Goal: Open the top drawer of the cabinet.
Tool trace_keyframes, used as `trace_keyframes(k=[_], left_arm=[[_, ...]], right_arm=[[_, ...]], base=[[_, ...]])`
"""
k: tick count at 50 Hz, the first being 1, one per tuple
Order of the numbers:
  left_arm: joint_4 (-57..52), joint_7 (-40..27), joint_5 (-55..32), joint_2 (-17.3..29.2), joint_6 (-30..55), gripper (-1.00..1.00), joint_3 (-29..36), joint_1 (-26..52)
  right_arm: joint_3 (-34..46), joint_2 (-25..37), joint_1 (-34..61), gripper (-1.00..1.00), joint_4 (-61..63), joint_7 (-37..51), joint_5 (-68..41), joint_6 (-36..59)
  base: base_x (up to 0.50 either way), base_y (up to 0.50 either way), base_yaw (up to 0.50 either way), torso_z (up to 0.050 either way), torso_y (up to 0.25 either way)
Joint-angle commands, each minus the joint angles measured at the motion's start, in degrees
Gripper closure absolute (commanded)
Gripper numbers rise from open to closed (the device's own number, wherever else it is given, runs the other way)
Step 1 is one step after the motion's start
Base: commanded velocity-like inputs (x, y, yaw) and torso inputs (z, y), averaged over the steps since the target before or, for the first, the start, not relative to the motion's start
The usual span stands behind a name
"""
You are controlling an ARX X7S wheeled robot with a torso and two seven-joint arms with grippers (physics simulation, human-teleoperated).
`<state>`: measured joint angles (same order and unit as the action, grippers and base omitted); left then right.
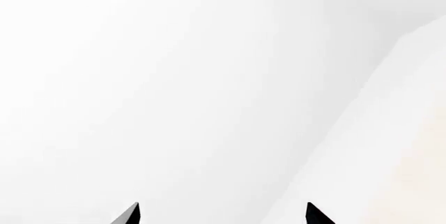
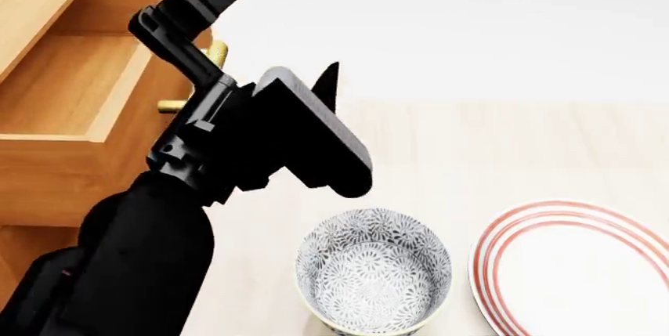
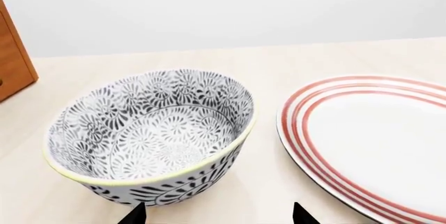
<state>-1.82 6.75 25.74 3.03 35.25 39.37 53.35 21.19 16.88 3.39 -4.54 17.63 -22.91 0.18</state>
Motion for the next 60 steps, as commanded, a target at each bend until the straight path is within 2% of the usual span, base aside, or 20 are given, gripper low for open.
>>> trace_keyframes(k=[1, 12, 31, 45, 52, 60], left_arm=[[1.2, -5.3, -9.2, -2.5, 4.9, -1.00, -6.6, 3.9], [3.3, -13.1, -19.0, -2.6, 9.4, -1.00, -10.2, 6.8], [5.8, -20.3, -26.6, -1.8, 11.5, -1.00, -12.7, 9.9], [12.5, -21.4, -27.3, 0.6, 8.5, -1.00, -12.3, 14.7], [16.2, -21.2, -30.0, 0.2, 7.8, -1.00, -14.7, 15.0], [17.8, -21.8, -30.8, 0.5, 6.7, -1.00, -14.6, 15.2]], right_arm=[[-1.1, -1.1, 0.0, -1.00, 0.0, -1.2, 1.0, 0.0], [-1.0, -0.9, 0.1, -1.00, 0.1, -0.8, 1.0, 0.1], [-0.8, -0.9, 0.7, -1.00, -0.5, -0.5, 0.8, 0.0], [-0.5, -0.6, 0.5, -1.00, -0.3, -0.3, 0.6, 0.2], [-0.3, -0.6, 0.6, -1.00, -0.3, -0.1, 0.5, 0.4], [-0.2, -0.5, 0.5, -1.00, -0.4, 0.0, 0.5, 0.3]], base=[[0.00, 0.00, 0.00, 0.000, 0.000], [0.00, 0.00, 0.00, 0.000, 0.000], [0.00, 0.00, 0.00, 0.000, 0.000], [0.00, 0.00, 0.00, 0.000, 0.000], [0.00, 0.00, 0.00, 0.000, 0.000], [0.00, 0.00, 0.00, 0.000, 0.000]])
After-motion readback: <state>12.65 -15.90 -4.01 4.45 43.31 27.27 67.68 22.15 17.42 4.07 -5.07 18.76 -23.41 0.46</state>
